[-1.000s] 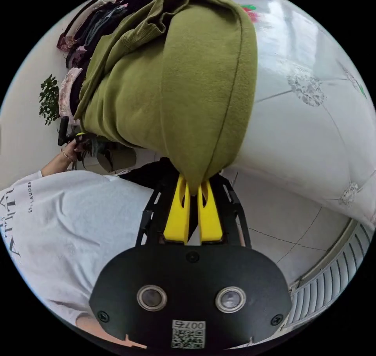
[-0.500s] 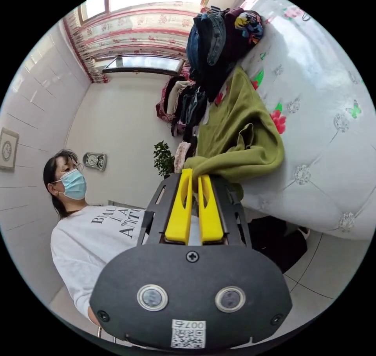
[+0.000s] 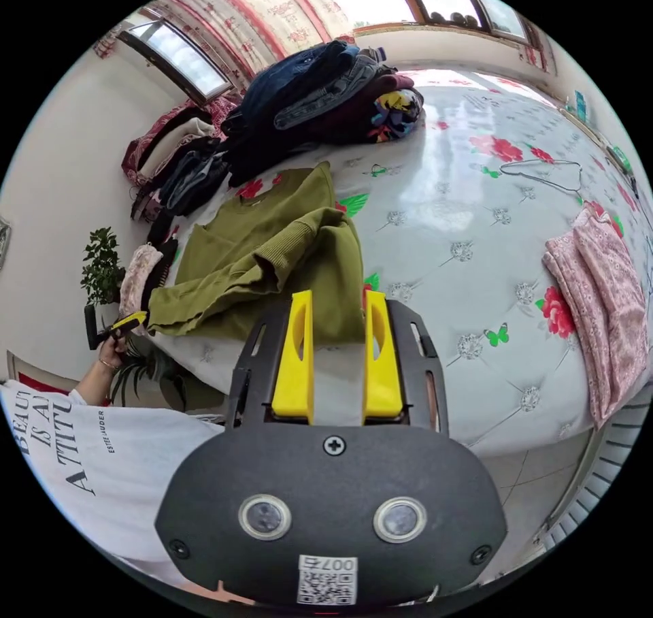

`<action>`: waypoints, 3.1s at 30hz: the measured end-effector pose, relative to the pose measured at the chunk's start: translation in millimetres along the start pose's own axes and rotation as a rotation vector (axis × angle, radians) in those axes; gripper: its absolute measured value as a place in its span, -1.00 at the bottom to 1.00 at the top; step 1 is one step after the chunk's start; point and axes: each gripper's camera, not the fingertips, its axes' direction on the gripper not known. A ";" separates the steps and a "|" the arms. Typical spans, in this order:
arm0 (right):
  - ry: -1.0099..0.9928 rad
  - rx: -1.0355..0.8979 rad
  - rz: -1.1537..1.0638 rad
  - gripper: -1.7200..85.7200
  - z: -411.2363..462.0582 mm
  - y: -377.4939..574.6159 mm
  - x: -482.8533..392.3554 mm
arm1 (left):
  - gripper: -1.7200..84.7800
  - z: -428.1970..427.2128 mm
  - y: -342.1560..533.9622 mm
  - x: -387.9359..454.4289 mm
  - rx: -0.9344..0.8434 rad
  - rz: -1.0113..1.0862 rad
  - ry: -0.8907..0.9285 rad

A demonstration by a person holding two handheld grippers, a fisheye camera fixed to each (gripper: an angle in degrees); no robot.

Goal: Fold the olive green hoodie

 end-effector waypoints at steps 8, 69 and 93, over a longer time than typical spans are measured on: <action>-0.222 0.016 0.025 -0.78 1.5 -53.2 -25.5 | -0.67 37.2 -59.4 107.4 -0.014 0.419 -0.195; -0.602 0.053 0.218 -0.87 -106.3 57.7 74.7 | -0.95 -129.6 79.0 -160.3 0.369 -0.524 0.869; -0.462 0.209 0.513 -0.76 14.5 -26.6 169.0 | -0.68 -25.5 -88.0 -169.8 0.374 -0.616 0.491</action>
